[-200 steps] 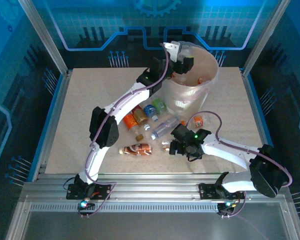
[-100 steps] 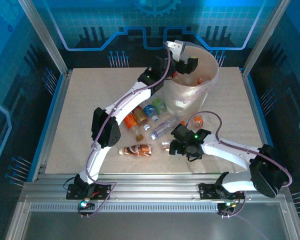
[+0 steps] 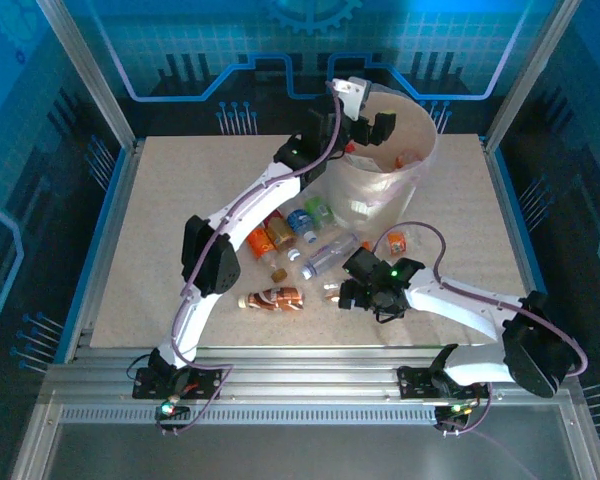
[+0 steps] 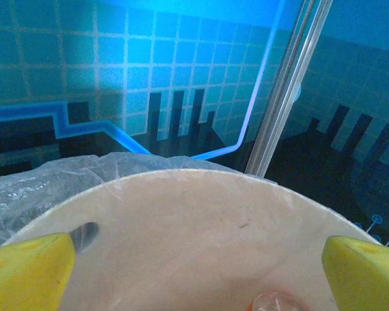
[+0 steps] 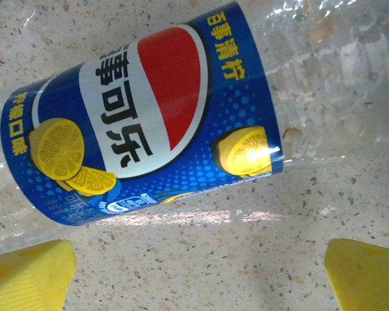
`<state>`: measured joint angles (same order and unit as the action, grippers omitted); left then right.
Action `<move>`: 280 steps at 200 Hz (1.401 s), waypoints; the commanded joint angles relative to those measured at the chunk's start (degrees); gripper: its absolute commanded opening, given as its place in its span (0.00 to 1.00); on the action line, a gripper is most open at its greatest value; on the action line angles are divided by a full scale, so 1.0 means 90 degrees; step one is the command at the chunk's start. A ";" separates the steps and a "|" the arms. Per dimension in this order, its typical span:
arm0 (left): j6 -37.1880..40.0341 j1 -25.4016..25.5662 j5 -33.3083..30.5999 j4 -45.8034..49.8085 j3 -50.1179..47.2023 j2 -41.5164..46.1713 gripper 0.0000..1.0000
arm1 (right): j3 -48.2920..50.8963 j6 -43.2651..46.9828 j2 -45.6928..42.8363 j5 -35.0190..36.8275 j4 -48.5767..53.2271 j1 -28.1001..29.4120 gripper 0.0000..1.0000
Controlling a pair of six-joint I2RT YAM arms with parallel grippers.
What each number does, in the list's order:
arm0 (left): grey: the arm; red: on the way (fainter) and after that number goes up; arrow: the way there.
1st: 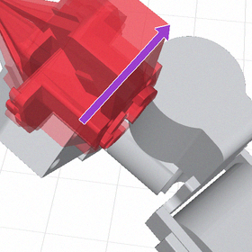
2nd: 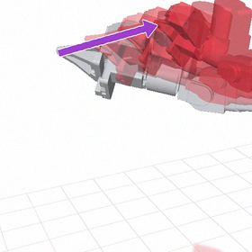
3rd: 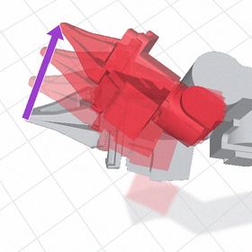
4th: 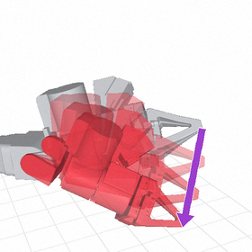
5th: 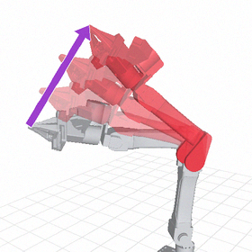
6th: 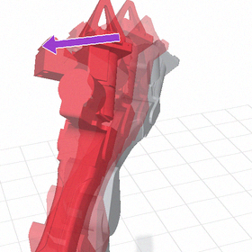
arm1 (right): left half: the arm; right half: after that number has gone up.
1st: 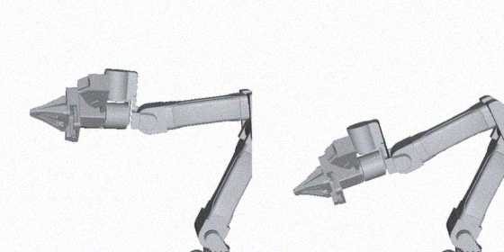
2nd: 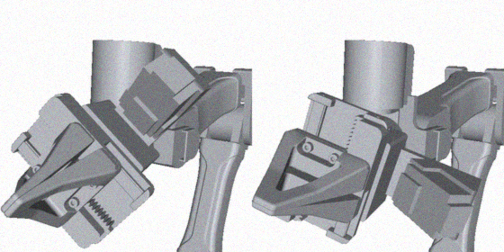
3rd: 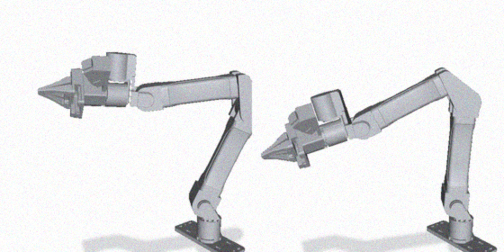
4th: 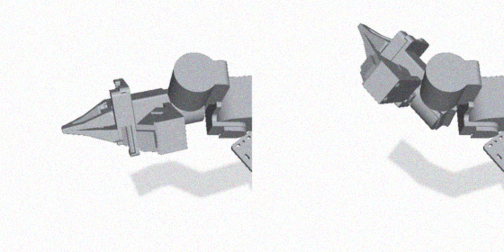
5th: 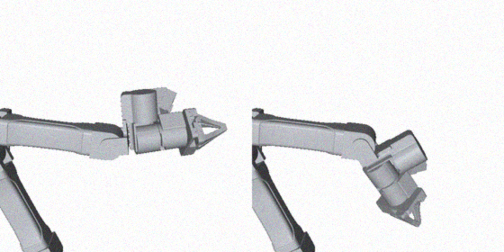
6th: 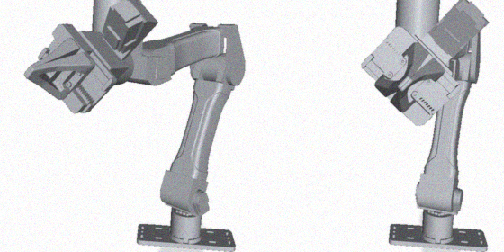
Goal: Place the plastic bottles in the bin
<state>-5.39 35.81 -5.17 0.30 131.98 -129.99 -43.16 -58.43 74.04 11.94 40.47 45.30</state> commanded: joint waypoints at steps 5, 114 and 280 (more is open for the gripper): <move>0.0186 0.0064 -0.0153 0.0061 0.0207 0.0853 0.99 | -0.0032 0.0038 -0.0193 0.0123 0.0193 -0.0061 1.00; -0.1652 0.0073 -0.1877 -0.0317 -0.4860 0.5210 0.99 | 0.0010 0.0139 -0.0492 0.0252 0.0276 -0.0067 1.00; -0.8133 0.0783 -0.3318 0.4320 -0.9058 0.8129 0.99 | 0.0137 0.0282 -0.0129 0.0082 0.0096 -0.0086 1.00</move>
<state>-68.86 41.89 -34.30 33.39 53.87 -58.65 -42.94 -56.31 71.94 12.99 41.65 45.30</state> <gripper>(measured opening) 0.990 0.998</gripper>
